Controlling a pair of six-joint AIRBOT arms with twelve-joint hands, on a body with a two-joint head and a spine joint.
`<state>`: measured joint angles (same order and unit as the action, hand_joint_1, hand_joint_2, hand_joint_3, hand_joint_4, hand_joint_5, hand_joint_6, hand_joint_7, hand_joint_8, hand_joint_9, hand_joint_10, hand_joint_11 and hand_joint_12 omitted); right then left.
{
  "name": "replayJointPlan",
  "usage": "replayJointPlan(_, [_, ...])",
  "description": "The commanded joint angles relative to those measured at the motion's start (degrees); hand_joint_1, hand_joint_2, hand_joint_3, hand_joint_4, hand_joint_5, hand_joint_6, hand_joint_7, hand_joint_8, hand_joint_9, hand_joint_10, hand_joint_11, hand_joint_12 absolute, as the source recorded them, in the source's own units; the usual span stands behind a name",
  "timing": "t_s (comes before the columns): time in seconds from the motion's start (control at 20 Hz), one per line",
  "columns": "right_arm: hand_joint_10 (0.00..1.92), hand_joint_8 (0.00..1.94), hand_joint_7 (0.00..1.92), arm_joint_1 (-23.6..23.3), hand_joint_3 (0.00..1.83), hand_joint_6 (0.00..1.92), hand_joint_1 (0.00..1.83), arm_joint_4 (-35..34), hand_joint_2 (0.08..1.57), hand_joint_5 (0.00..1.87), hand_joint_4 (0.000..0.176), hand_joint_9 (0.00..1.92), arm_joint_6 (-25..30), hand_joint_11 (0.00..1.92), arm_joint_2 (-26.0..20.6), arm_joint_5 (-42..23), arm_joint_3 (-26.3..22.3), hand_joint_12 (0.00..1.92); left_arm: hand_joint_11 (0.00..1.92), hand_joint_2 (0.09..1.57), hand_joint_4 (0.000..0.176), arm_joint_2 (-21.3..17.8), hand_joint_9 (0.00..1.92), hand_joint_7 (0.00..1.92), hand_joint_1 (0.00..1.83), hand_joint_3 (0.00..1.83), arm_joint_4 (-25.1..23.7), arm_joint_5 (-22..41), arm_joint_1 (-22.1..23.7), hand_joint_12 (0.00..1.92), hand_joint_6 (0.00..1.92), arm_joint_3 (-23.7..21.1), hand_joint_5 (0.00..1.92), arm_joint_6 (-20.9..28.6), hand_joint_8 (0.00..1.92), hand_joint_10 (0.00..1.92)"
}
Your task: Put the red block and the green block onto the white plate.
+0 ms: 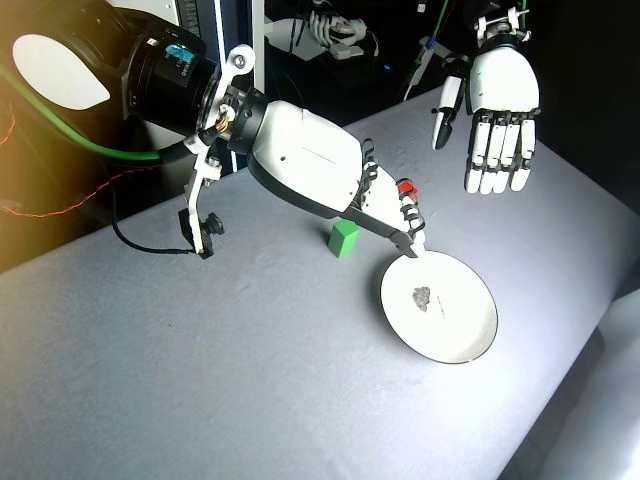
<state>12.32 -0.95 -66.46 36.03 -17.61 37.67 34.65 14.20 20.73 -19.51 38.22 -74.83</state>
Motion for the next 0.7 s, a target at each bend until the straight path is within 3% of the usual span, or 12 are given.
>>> replayJointPlan(0.0, [0.01, 0.0, 0.06, 1.5, 0.02, 0.01, 0.03, -0.6, 1.1, 0.08, 0.0, 0.02, 0.05, 0.0, -0.2, -4.88, -0.22, 0.08, 0.0, 1.07, 0.0, -0.38, 0.0, 0.02, 0.0, 0.02, 0.13, 5.63, 0.58, 0.0, 0.0, 0.26, 0.06, -0.2, 0.0, 0.0])
replayJointPlan(0.15, [0.01, 0.0, 0.07, 8.35, 0.01, 0.01, 0.02, -0.61, 1.1, 0.09, 0.0, 0.04, -2.32, 0.0, 0.62, -10.02, -0.22, 0.1, 0.0, 1.09, 0.0, -0.34, 0.0, 0.01, 0.0, 0.02, 1.03, 5.6, 0.76, 0.0, 0.0, 0.34, 0.03, -1.07, 0.0, 0.0])
replayJointPlan(0.3, [0.01, 0.0, 0.08, 8.25, 0.01, 0.01, 0.02, -4.96, 1.1, 0.1, 0.0, 0.04, -2.29, 0.0, 0.65, -10.47, -0.28, 0.11, 0.0, 1.09, 0.0, -0.2, 0.0, 0.01, 0.0, 0.02, 1.22, 5.29, 0.77, 0.0, 0.0, 0.4, 0.03, -1.08, 0.0, 0.0])
replayJointPlan(0.4, [0.01, 0.01, 0.13, 8.12, 0.0, 0.01, 0.12, -7.13, 1.08, 0.14, 0.0, 0.09, -2.29, 0.0, 0.64, -10.7, -0.67, 0.23, 0.04, 1.11, 0.0, 0.08, 0.0, 0.0, 0.0, 0.03, 1.24, 5.18, 0.77, 0.02, 0.0, 0.43, 0.02, -1.14, 0.0, 0.0])
replayJointPlan(0.5, [0.01, 0.0, 0.13, 7.82, 0.0, 0.01, 0.12, -11.81, 1.04, 0.16, 0.0, 0.11, -2.48, 0.0, 0.62, -10.79, -1.1, 0.31, 0.0, 1.12, 0.0, 0.62, 0.02, 0.02, 0.0, 0.0, 3.06, 4.74, 0.77, 0.38, 0.0, 0.42, 0.03, -3.27, 0.0, 0.0])
replayJointPlan(0.55, [0.0, 0.0, 0.12, 7.06, 0.0, 0.0, 0.11, -17.77, 0.99, 0.17, 0.025, 0.11, -5.89, 0.0, 0.63, -10.91, -1.6, 0.32, 0.0, 1.11, 0.0, 0.97, 0.03, 0.06, 0.0, 0.0, 4.92, 4.74, 0.76, 0.31, 0.0, 0.39, 0.06, -5.46, 0.01, 0.0])
replayJointPlan(0.65, [0.0, 0.0, 0.07, 5.57, 0.0, 0.0, 0.15, -28.89, 0.97, 0.14, 0.066, 0.04, -17.42, 0.0, 0.67, -13.65, -3.38, 0.1, 0.0, 1.11, 0.003, 1.67, 0.0, 0.01, 0.0, 0.0, 8.3, 4.74, 0.76, 0.1, 0.0, 0.34, 0.06, -9.49, 0.01, 0.0])
